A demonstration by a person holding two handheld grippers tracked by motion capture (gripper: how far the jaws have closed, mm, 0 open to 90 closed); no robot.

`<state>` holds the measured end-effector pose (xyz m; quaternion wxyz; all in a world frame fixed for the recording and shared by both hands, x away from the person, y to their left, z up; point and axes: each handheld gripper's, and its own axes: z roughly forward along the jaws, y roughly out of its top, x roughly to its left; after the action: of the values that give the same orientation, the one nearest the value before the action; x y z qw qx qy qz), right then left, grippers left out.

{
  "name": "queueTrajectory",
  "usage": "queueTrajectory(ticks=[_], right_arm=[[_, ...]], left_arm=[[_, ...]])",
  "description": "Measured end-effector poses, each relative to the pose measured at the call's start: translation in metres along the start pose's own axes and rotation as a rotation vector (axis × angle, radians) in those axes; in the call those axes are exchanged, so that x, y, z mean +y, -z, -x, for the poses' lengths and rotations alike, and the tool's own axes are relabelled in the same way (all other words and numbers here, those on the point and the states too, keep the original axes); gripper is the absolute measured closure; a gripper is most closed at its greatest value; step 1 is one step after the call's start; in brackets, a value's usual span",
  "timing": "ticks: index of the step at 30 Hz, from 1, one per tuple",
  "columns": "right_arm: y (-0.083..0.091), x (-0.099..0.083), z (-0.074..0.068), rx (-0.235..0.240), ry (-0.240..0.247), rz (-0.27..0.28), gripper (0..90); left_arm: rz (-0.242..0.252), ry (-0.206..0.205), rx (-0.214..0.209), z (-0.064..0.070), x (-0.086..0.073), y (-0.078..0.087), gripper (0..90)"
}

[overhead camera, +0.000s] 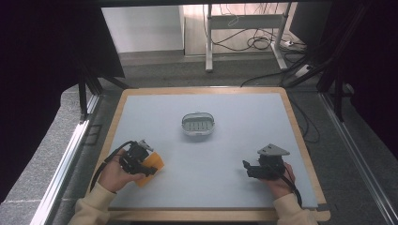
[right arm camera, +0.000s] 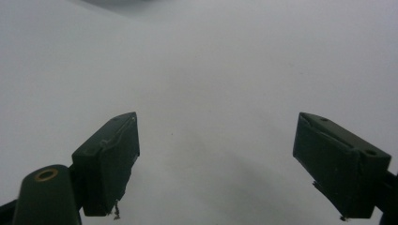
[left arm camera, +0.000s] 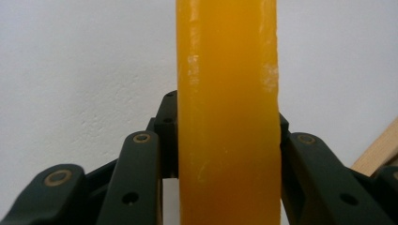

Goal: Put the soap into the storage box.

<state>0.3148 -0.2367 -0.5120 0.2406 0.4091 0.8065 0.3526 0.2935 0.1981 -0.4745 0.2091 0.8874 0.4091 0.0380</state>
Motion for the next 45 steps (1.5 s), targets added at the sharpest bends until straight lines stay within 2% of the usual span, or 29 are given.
queueTrajectory(ticks=[13,16,17,19,24,29,39,45], right_arm=[[0.000,0.000,0.001,-0.002,-0.003,0.000,15.5],[0.001,0.000,0.001,0.012,-0.022,0.006,15.6],[-0.001,0.000,0.002,0.032,-0.041,0.004,15.5],[-0.002,0.000,0.002,0.034,-0.039,0.000,15.5],[0.000,0.000,0.002,0.042,-0.027,0.011,15.6],[0.001,-0.001,0.001,0.048,-0.021,0.014,15.6],[0.000,-0.001,0.000,0.041,-0.020,0.005,15.6],[0.000,-0.001,0.000,0.037,-0.020,0.001,15.6]], left_arm=[[0.030,-0.011,0.001,-0.005,-0.002,0.010,61.6],[0.035,-0.019,-0.013,-0.005,-0.004,0.012,61.6],[0.037,-0.020,-0.023,-0.006,-0.004,0.012,61.6],[0.034,-0.021,-0.027,-0.006,-0.004,0.011,61.7],[0.036,-0.023,-0.045,-0.005,0.002,0.013,61.7],[0.036,-0.027,-0.043,-0.005,0.007,0.015,61.6],[0.046,-0.063,-0.052,-0.005,0.016,0.022,61.7],[0.057,-0.064,-0.047,-0.007,0.018,0.026,61.7]])
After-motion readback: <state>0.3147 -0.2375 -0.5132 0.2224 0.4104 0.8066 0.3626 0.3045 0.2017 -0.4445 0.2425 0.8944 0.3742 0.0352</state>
